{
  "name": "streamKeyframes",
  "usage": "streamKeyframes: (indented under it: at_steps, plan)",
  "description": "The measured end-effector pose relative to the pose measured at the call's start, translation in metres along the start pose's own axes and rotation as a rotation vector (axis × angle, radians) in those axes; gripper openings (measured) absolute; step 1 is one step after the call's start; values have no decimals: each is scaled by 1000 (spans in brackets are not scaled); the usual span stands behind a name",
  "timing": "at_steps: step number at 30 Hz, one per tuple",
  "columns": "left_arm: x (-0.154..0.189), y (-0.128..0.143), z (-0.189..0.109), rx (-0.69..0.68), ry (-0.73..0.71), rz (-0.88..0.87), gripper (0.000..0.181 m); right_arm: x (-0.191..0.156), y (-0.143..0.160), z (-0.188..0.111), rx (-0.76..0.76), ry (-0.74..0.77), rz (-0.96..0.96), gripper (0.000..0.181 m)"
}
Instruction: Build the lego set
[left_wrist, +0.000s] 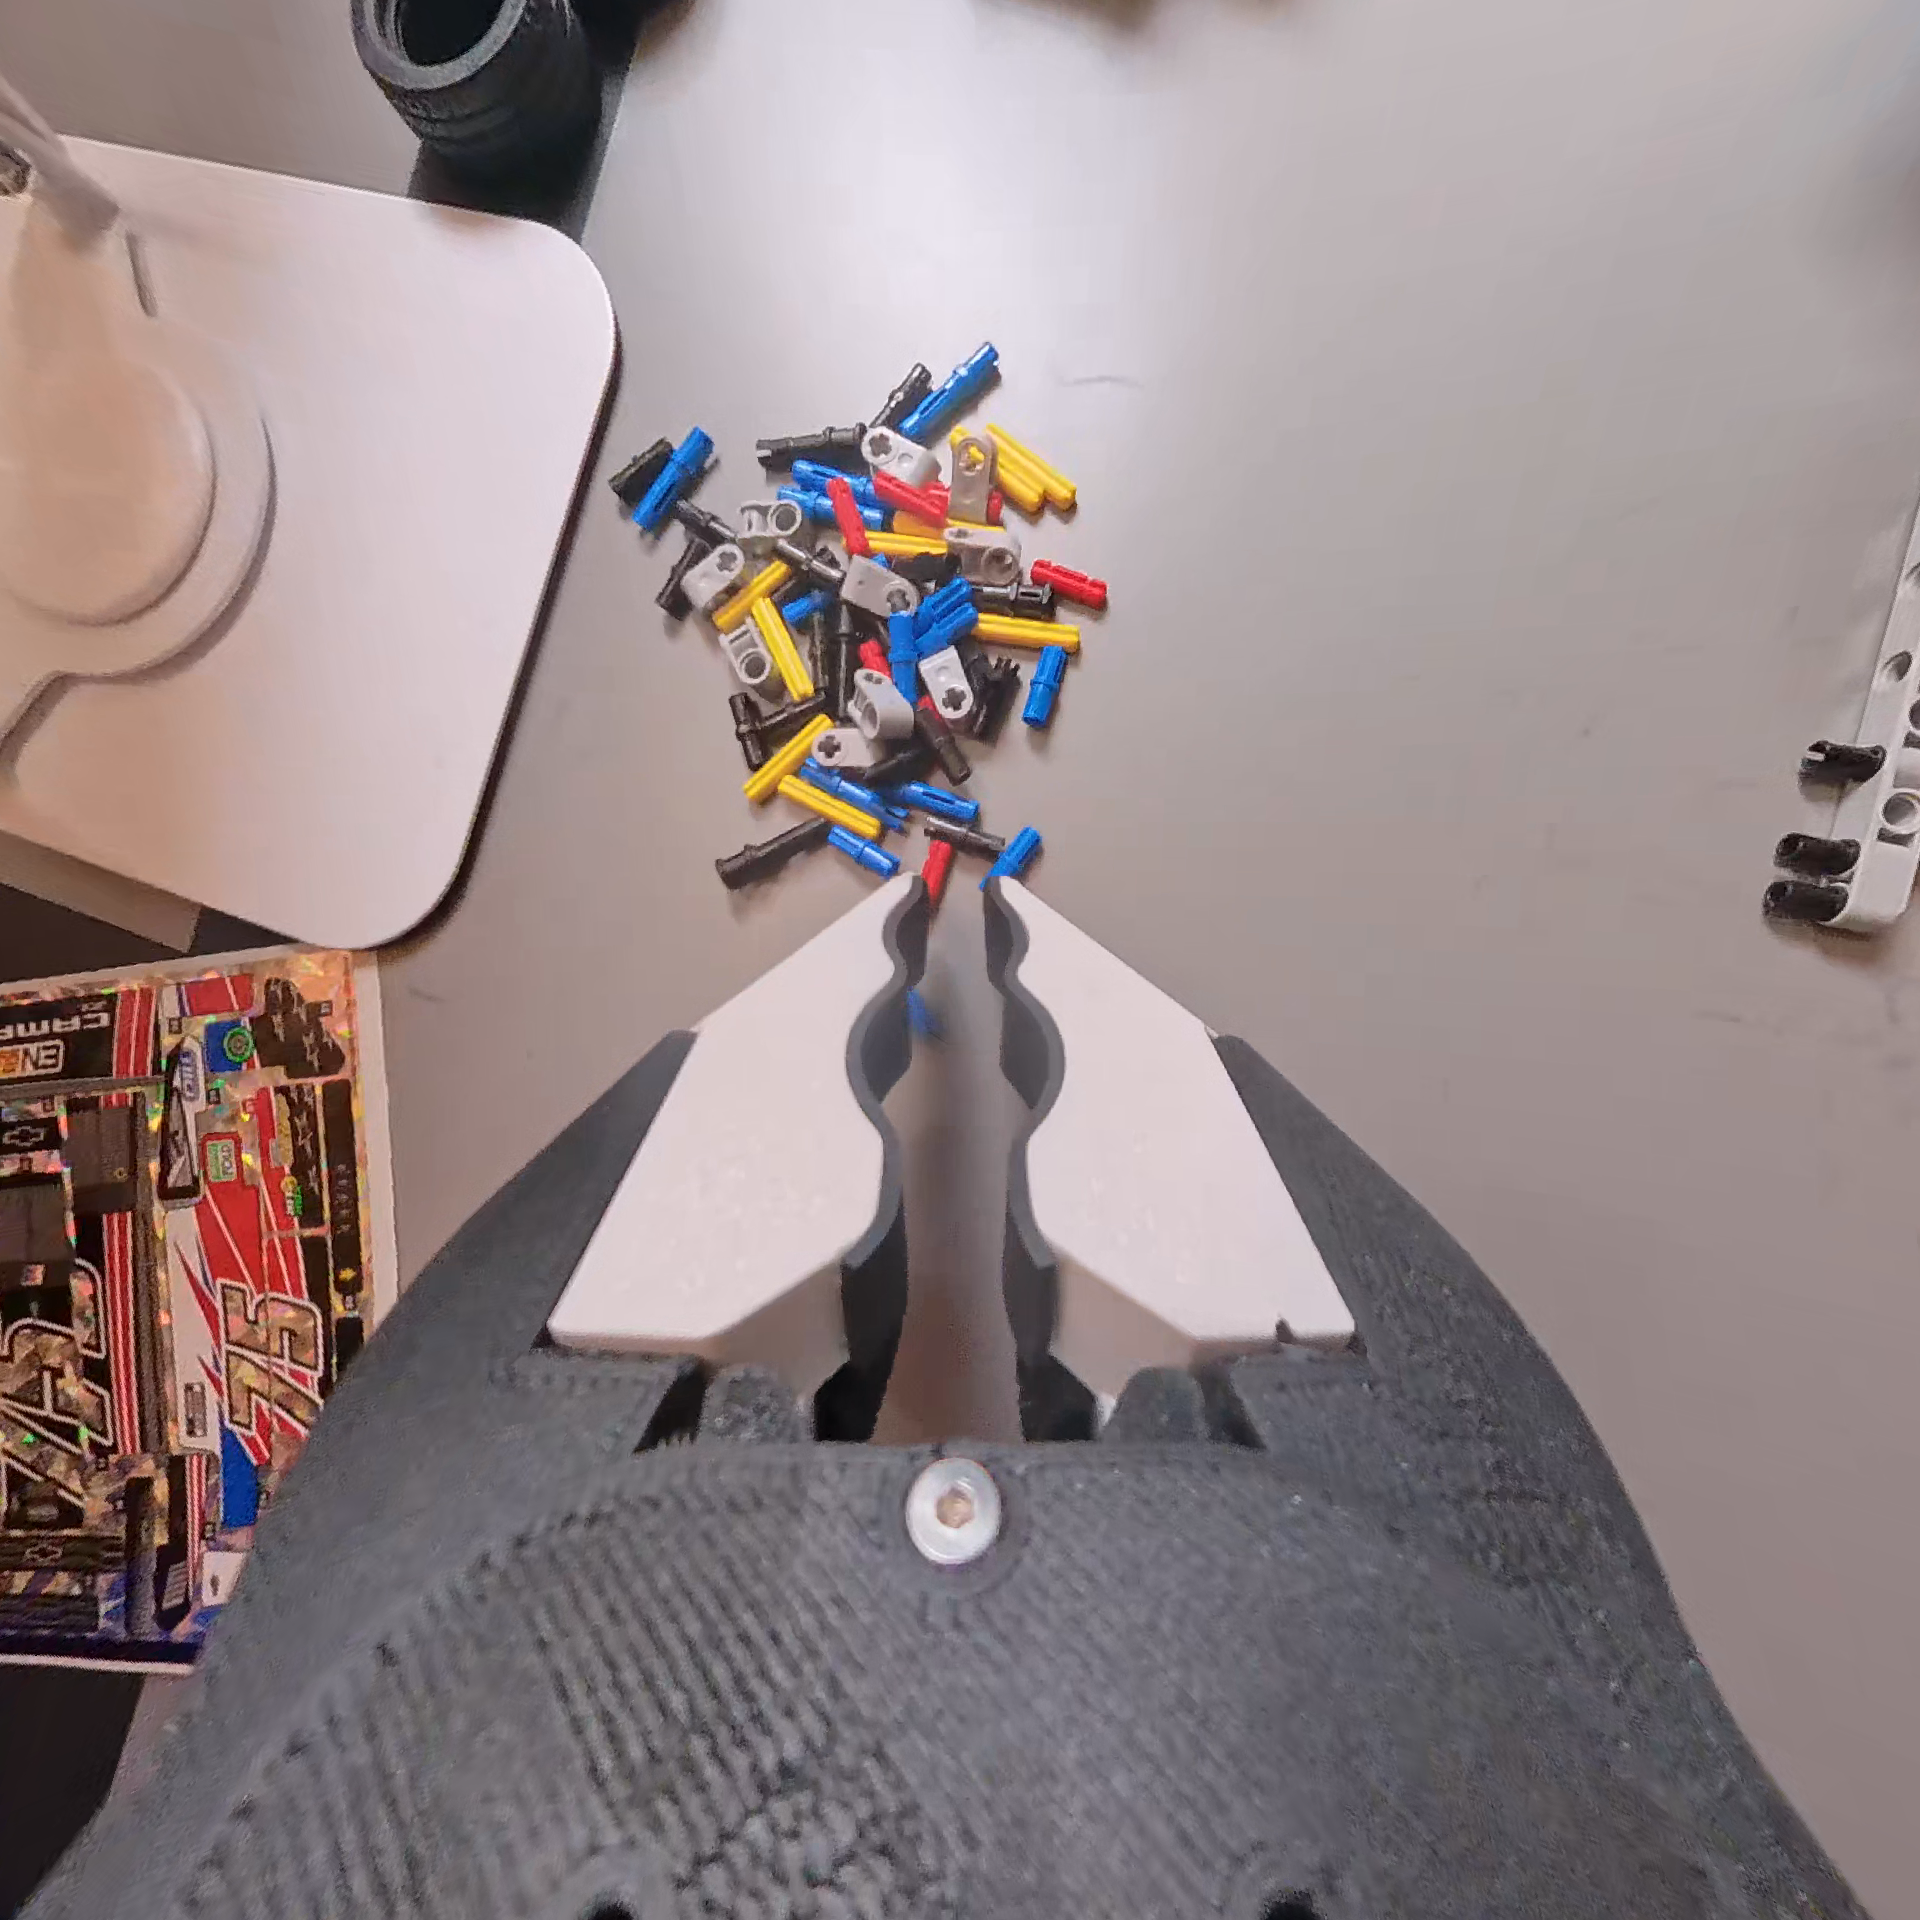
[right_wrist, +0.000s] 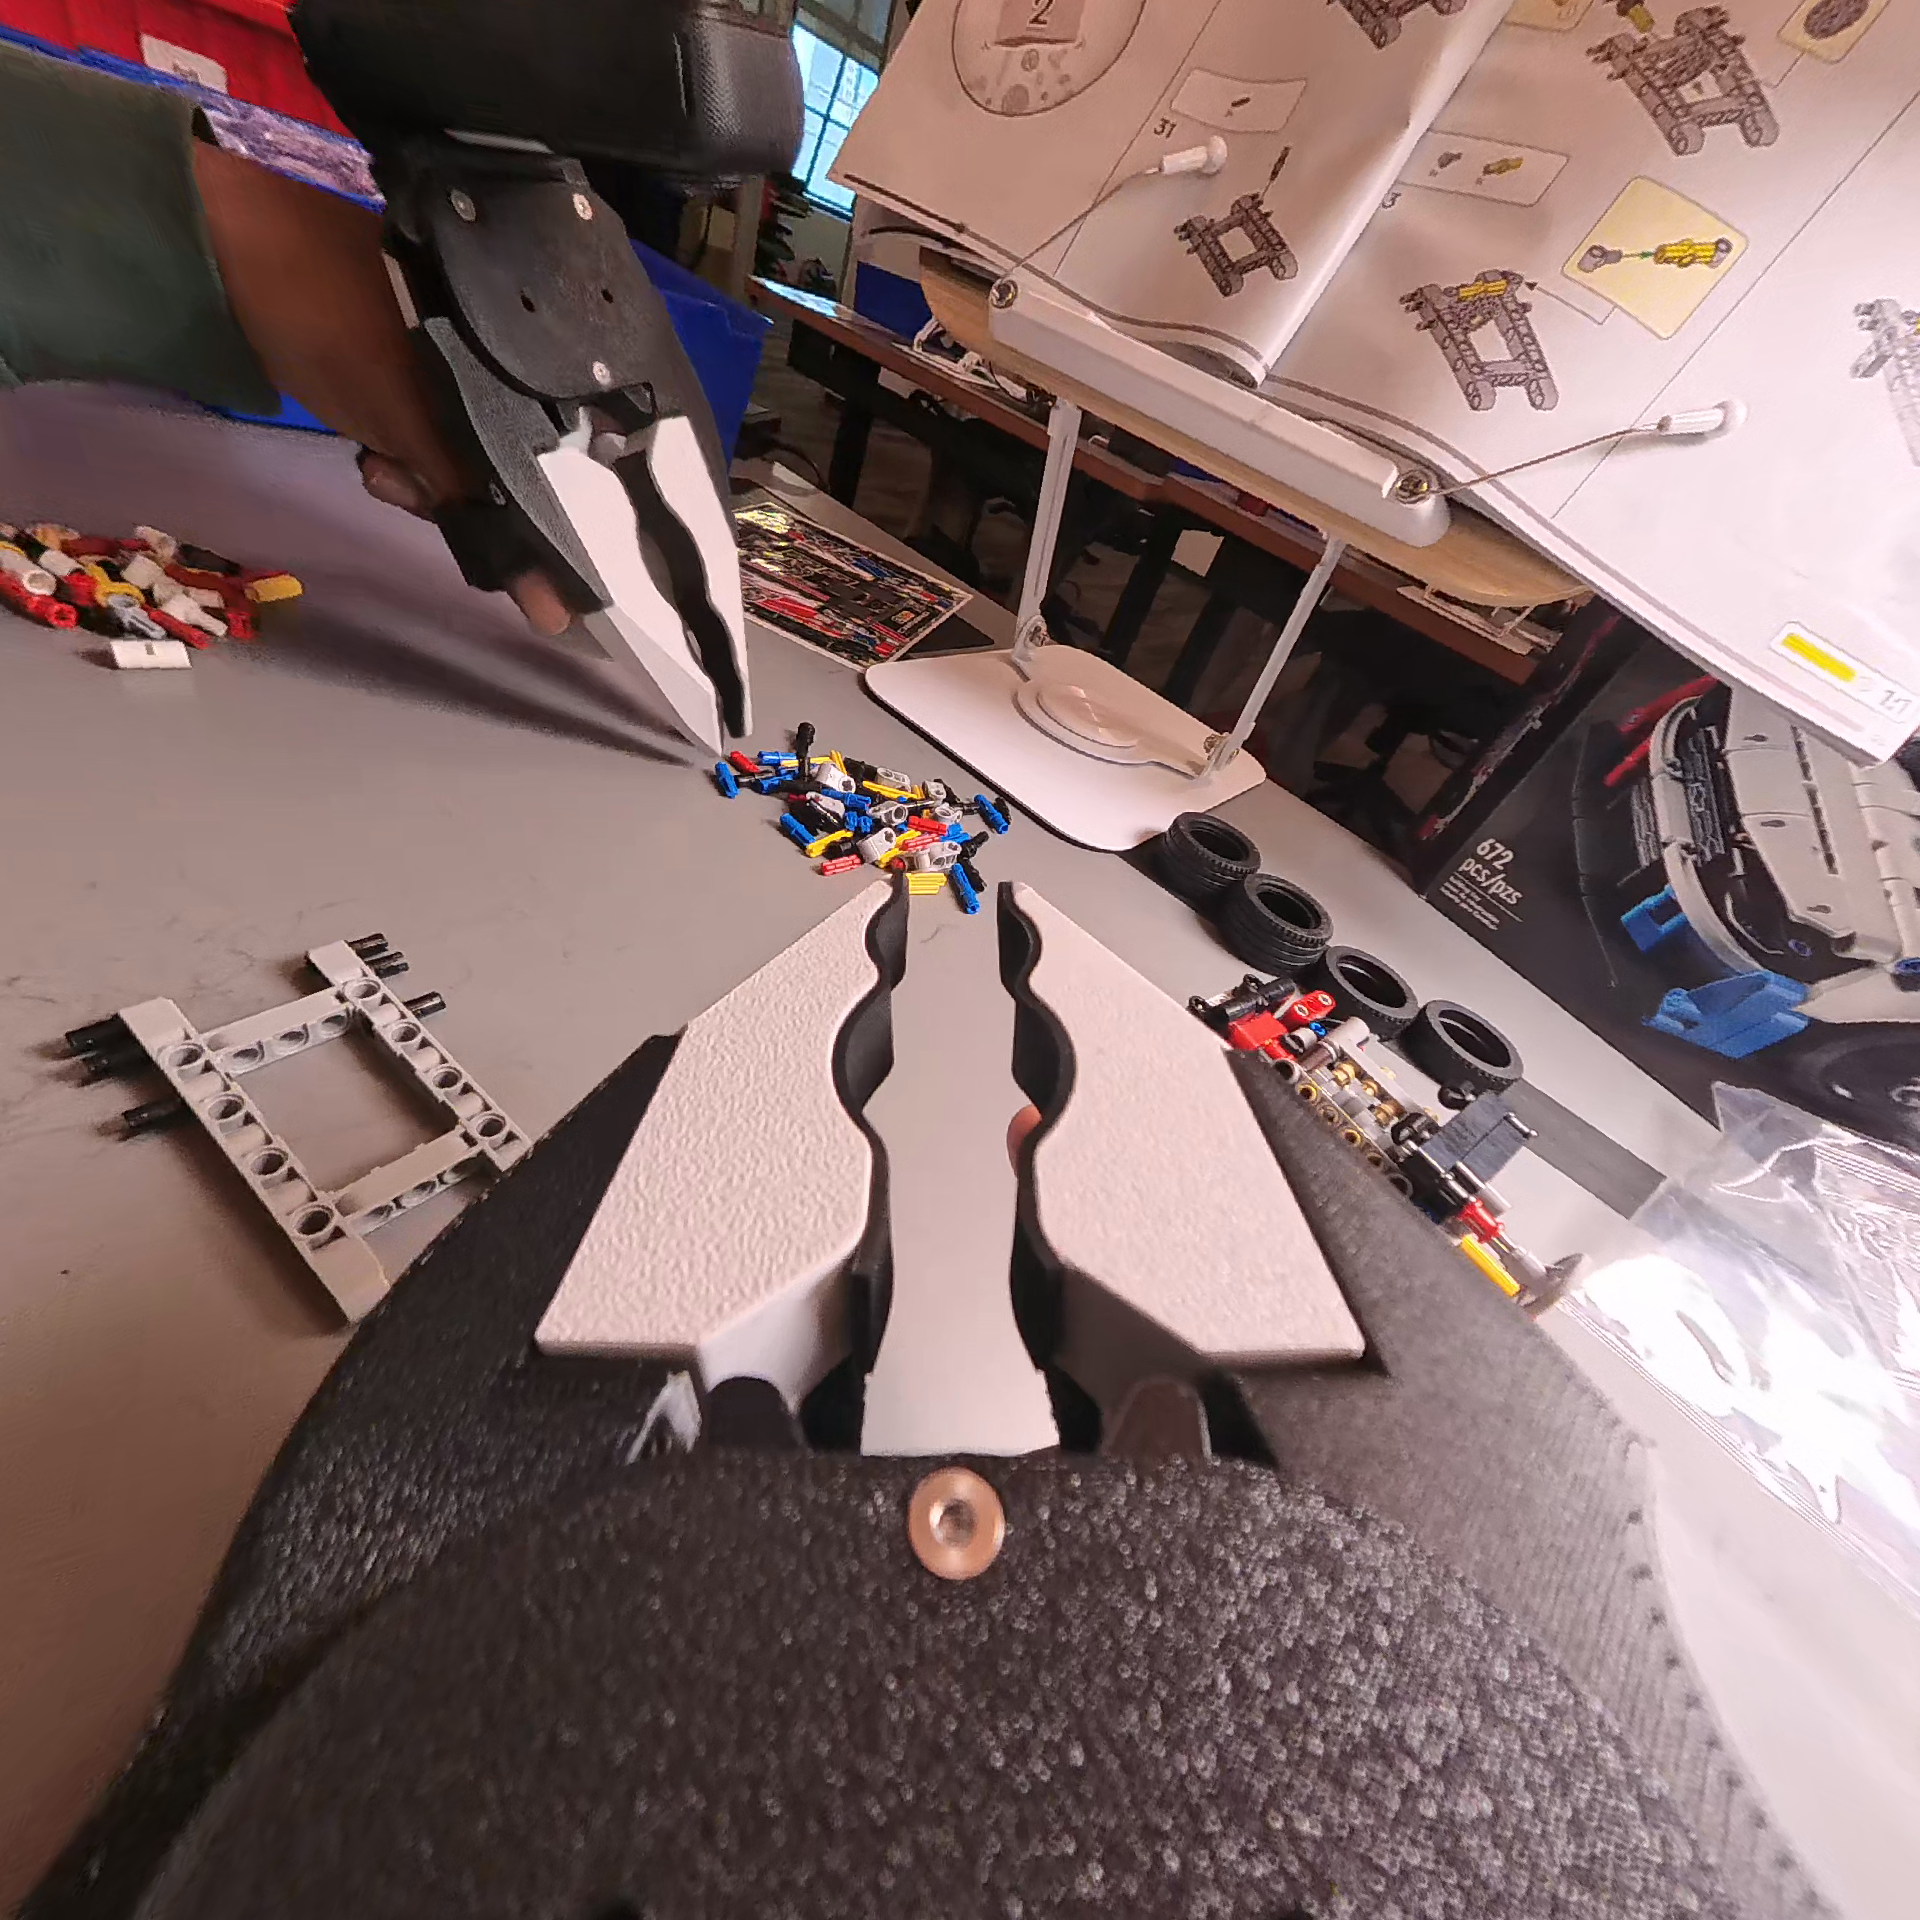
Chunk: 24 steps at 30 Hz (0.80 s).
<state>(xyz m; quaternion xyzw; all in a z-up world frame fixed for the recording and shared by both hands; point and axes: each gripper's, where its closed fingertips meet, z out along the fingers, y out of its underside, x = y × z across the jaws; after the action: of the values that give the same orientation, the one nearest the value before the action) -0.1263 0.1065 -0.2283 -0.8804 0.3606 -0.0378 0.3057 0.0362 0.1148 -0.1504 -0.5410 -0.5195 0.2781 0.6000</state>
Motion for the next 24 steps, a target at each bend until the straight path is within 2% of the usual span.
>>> streamKeyframes:
  at_steps: [1,6,14,21,24]
  plan:
    - [1,-1,2,-3,2,4,7,0,0,0,-1,-2,-1,16]
    - [-4,-3,8,-15,-25,14,5,-3,1,1,-6,-12,-19,15]
    - [3,-6,11,-5,17,61,14,-6,4,2,-17,-30,-30,15]
    - [8,-7,12,9,72,85,9,-7,6,3,-27,-40,-33,15]
    - [7,-8,13,18,79,89,14,-8,6,3,-29,-43,-36,15]
